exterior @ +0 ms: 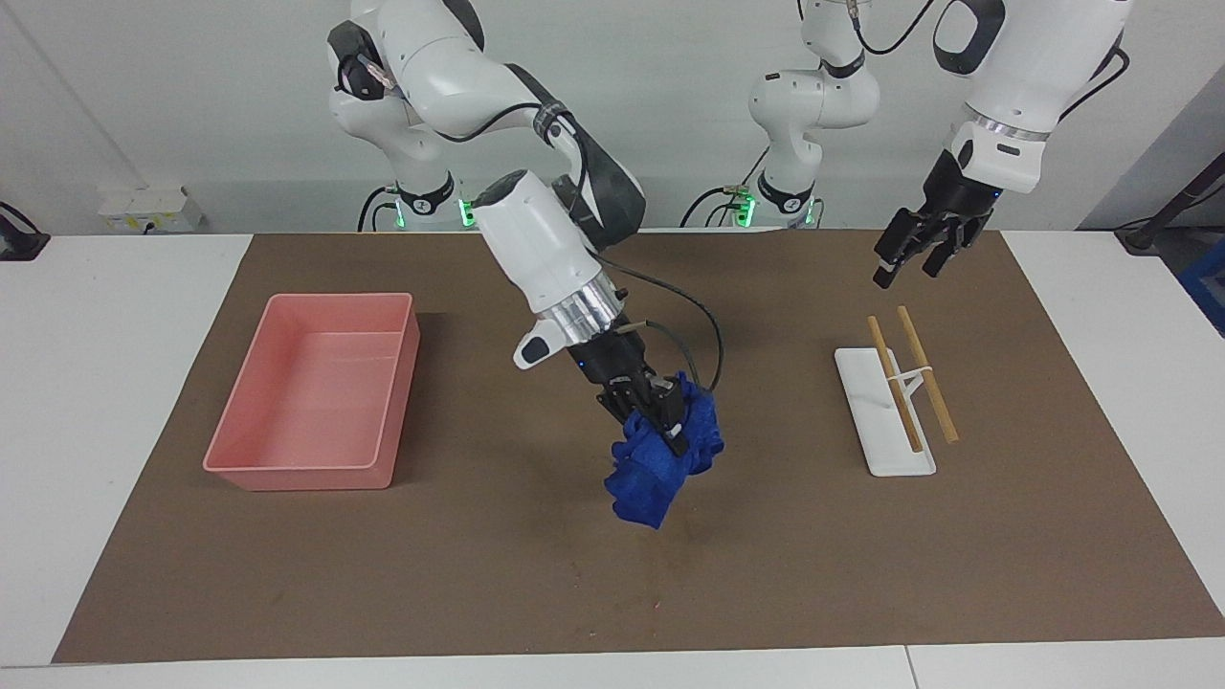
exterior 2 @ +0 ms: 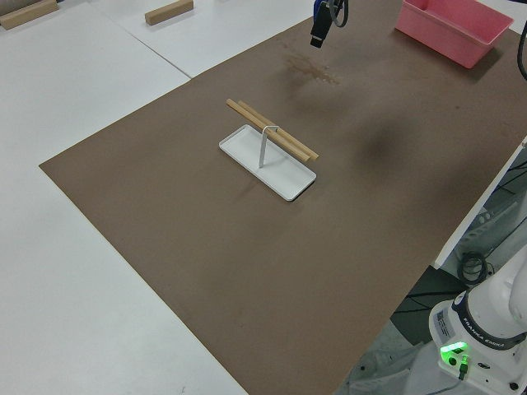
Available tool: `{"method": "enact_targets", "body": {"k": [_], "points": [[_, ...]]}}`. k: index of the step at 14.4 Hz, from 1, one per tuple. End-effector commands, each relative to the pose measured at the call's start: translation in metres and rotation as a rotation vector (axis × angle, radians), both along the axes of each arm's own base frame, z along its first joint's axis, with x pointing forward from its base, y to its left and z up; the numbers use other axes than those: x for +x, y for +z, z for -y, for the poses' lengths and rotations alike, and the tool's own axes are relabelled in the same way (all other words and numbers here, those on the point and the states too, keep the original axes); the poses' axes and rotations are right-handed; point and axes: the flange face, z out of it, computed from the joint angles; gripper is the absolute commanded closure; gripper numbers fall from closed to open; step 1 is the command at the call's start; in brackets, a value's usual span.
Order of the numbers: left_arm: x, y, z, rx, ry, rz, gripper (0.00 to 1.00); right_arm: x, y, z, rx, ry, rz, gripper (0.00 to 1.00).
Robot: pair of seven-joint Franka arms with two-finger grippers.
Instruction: Wipe water with towel using both arms
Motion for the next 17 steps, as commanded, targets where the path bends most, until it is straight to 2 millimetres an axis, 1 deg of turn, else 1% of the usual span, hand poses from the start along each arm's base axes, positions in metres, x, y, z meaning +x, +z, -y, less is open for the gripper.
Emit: {"method": "enact_targets", "body": {"k": [1,2,3,4,5,6,7,8,9,10,12,13,14,15,17], "points": [[-0.01,0.002,-0.008,0.122,-0.205,-0.064,0.0,0.04,-0.043,-0.008,-0.06,0.067,0.12,1.0],[-0.012,0.003,-0.015,0.142,-0.278,-0.092,0.0,0.05,-0.053,-0.006,-0.09,0.099,0.163,1.0],[-0.014,0.005,-0.021,0.145,-0.302,-0.109,0.0,0.056,-0.065,-0.001,-0.115,0.117,0.178,1.0],[-0.015,0.006,-0.022,0.146,-0.307,-0.118,0.0,0.056,-0.076,-0.003,-0.138,0.138,0.184,1.0],[-0.013,0.002,-0.023,0.148,-0.316,-0.142,0.0,0.057,-0.088,-0.004,-0.167,0.16,0.207,1.0],[0.001,0.001,-0.02,0.162,-0.328,-0.186,0.0,0.054,-0.099,-0.008,-0.204,0.196,0.227,1.0],[0.021,0.002,-0.015,0.175,-0.352,-0.228,0.0,0.049,-0.116,-0.012,-0.241,0.231,0.223,1.0],[0.025,0.005,-0.016,0.177,-0.4,-0.228,0.0,0.047,-0.123,-0.011,-0.259,0.233,0.239,1.0],[0.025,0.006,-0.017,0.176,-0.455,-0.217,0.0,0.044,-0.132,-0.012,-0.278,0.238,0.25,1.0],[0.024,0.002,-0.018,0.175,-0.479,-0.217,0.0,0.039,-0.143,-0.016,-0.301,0.253,0.253,1.0],[0.024,0.0,-0.017,0.177,-0.483,-0.198,0.0,0.032,-0.158,-0.019,-0.336,0.273,0.262,1.0],[0.023,-0.001,-0.017,0.177,-0.482,-0.201,0.0,0.025,-0.166,-0.024,-0.346,0.283,0.27,1.0],[0.023,-0.001,-0.018,0.177,-0.482,-0.201,0.0,0.015,-0.176,-0.035,-0.348,0.294,0.276,1.0],[0.022,-0.001,-0.018,0.177,-0.482,-0.201,0.0,0.009,-0.189,-0.035,-0.358,0.302,0.266,1.0],[0.022,-0.001,-0.018,0.177,-0.48,-0.201,0.0,0.0,-0.201,-0.04,-0.364,0.314,0.254,1.0]]}}
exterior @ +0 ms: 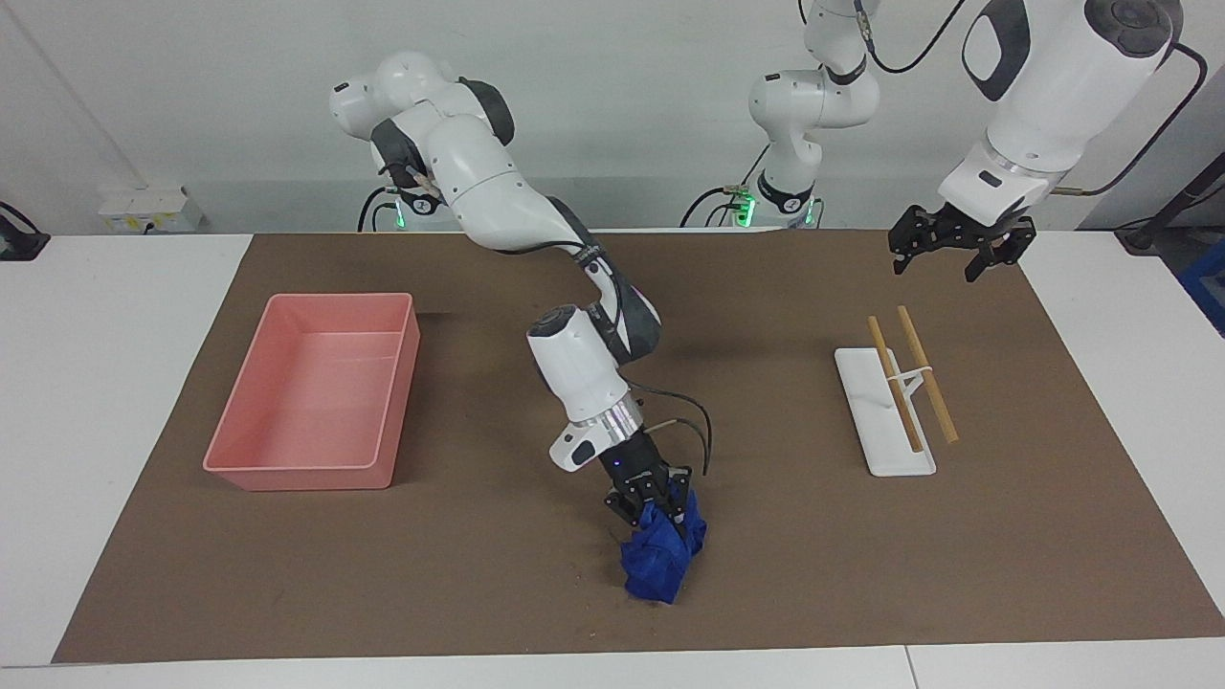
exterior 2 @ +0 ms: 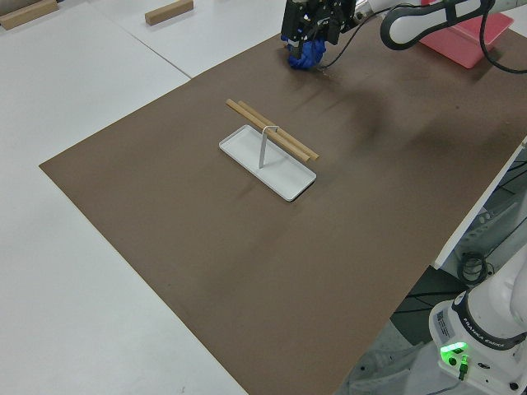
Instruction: Wipe water with towel using both arms
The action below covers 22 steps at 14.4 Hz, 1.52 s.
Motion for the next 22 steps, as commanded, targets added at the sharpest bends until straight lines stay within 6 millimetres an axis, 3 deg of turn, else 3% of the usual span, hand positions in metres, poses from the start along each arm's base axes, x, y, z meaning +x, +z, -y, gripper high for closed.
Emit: {"method": "enact_targets", "body": {"k": [1,7,10,16,18,22], "points": [[-0.003,0.003,-0.003,0.018,-0.011,0.002,0.0,-0.013,-0.012,-0.002,-0.031,0.031,0.006,1.0],[-0.002,0.003,0.003,0.017,-0.015,0.01,0.0,-0.033,-0.029,-0.01,-0.026,0.023,-0.065,1.0],[-0.003,0.003,0.002,0.018,-0.015,0.007,0.0,-0.049,-0.028,-0.013,-0.002,-0.018,-0.126,1.0],[-0.003,0.003,0.002,0.018,-0.015,0.007,0.0,-0.097,-0.026,0.004,-0.034,-0.05,-0.237,1.0],[-0.003,0.003,0.002,0.018,-0.015,0.007,0.0,-0.126,-0.034,-0.002,-0.043,-0.057,-0.288,1.0],[-0.003,0.003,0.002,0.018,-0.014,0.007,0.0,-0.163,-0.034,0.003,-0.078,-0.059,-0.363,1.0]]}}
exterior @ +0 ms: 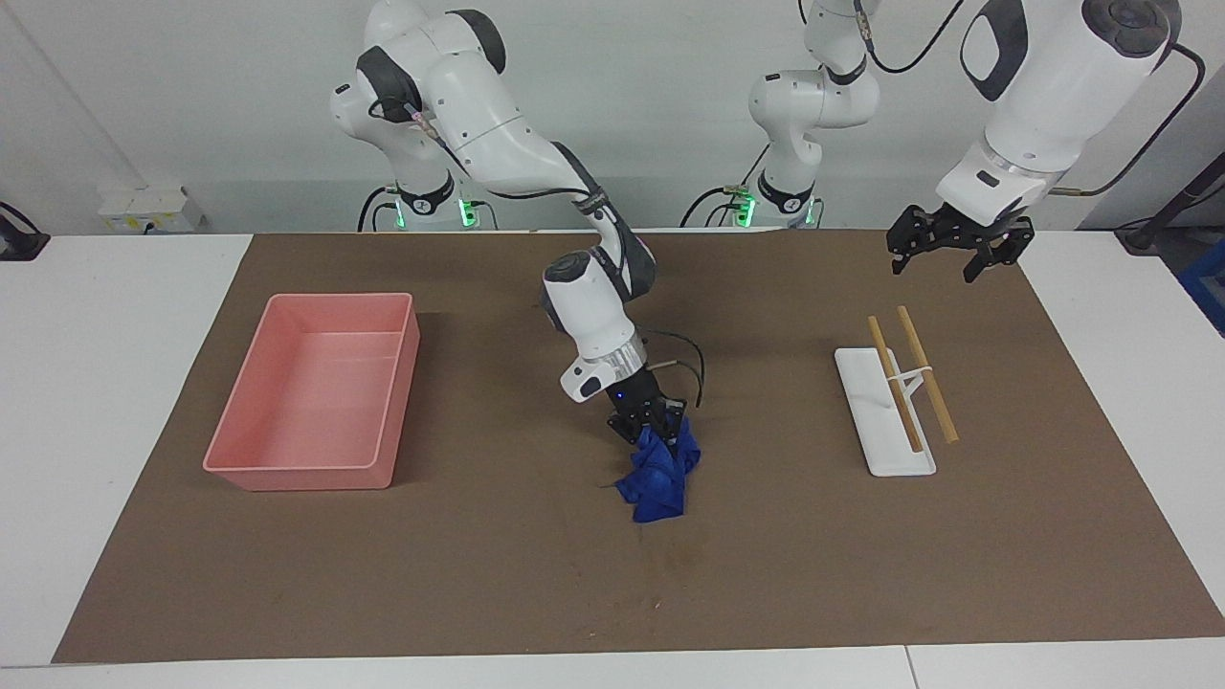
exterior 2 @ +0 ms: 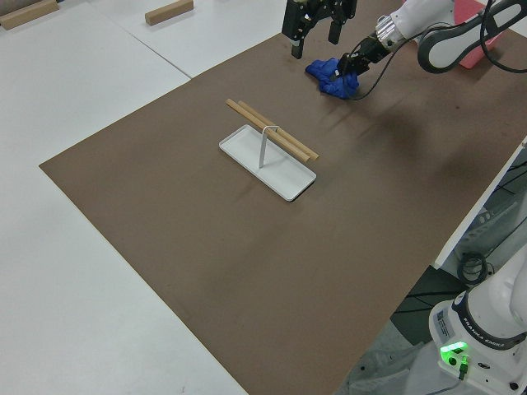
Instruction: Wipe water with towel using both arms
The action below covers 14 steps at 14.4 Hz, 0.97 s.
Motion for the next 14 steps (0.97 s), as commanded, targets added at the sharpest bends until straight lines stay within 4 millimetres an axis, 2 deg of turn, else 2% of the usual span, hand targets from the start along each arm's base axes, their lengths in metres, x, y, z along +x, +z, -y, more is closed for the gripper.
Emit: {"method": "enact_targets", "body": {"k": [1,5,9,11,14], "points": [[-0.003,0.003,-0.001,0.018,-0.01,0.006,0.0,-0.052,-0.026,0.013,-0.077,0.014,-0.146,1.0],[-0.003,0.003,-0.002,0.018,-0.007,0.006,0.0,-0.079,-0.002,0.023,-0.132,0.018,-0.276,1.0],[-0.002,0.003,-0.006,0.018,-0.002,0.006,0.0,-0.096,0.0,0.042,-0.183,0.009,-0.374,1.0],[-0.002,0.003,-0.006,0.018,0.0,0.006,0.0,-0.091,0.024,0.058,-0.2,0.0,-0.418,1.0],[-0.002,0.003,-0.006,0.018,0.0,0.006,0.0,-0.082,0.076,0.088,-0.204,-0.017,-0.44,1.0]]}}
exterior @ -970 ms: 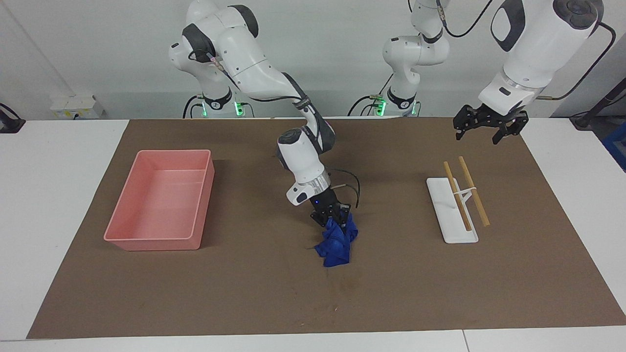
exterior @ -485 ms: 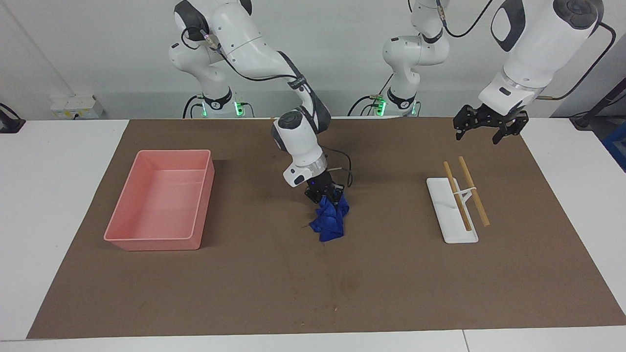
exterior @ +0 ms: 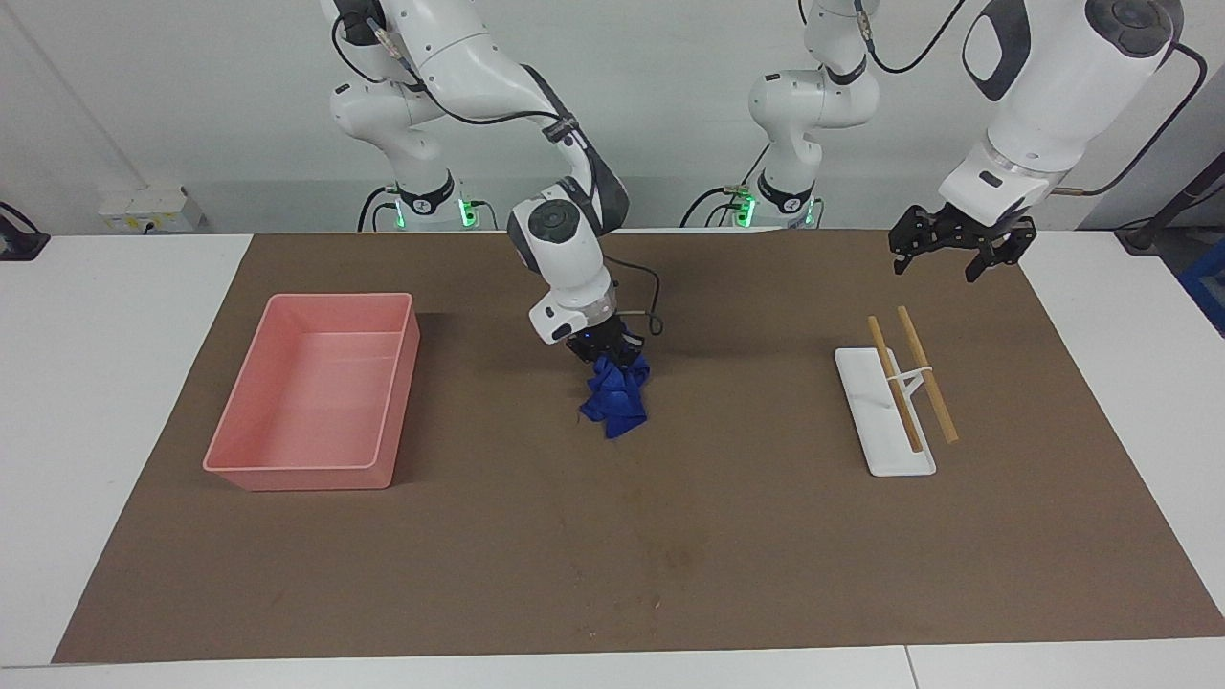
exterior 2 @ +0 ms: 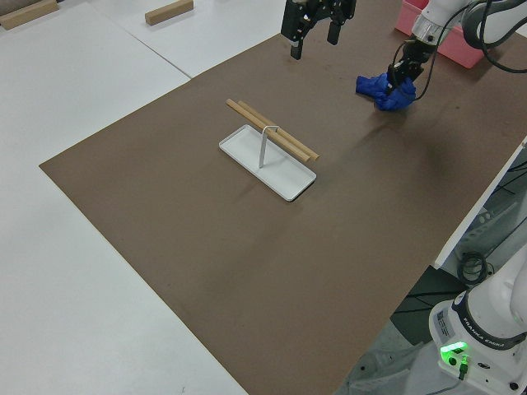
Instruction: Wipe water with towel using both arms
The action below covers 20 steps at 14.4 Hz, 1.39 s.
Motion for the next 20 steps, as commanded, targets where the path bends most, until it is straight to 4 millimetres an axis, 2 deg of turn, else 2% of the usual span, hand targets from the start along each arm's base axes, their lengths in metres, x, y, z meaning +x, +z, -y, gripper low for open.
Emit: {"method": "enact_targets", "body": {"k": [1,5,6,9,12,14,17,20], "points": [[-0.003,0.003,-0.003,0.018,-0.005,0.006,0.0,-0.005,0.052,0.034,-0.022,-0.015,-0.01,1.0],[-0.003,0.003,-0.003,0.018,-0.005,0.006,0.0,0.006,0.119,0.089,-0.036,-0.056,-0.017,1.0],[-0.003,0.003,-0.003,0.018,-0.005,0.006,0.0,0.008,0.134,0.109,-0.048,-0.066,-0.014,1.0],[-0.003,0.003,-0.003,0.018,-0.005,0.006,0.0,0.01,0.162,0.168,-0.081,-0.027,-0.019,1.0],[-0.003,0.003,-0.003,0.018,-0.007,0.006,0.0,0.007,0.181,0.224,-0.098,0.018,-0.039,1.0],[-0.003,0.003,-0.003,0.018,-0.007,0.006,0.0,0.01,0.183,0.255,-0.122,0.066,-0.032,1.0],[-0.003,0.003,-0.003,0.018,-0.005,0.006,0.0,0.023,0.173,0.298,-0.179,0.099,0.017,1.0],[-0.003,0.003,-0.003,0.018,-0.005,0.006,0.0,0.036,0.143,0.343,-0.221,0.141,-0.007,1.0]]}}
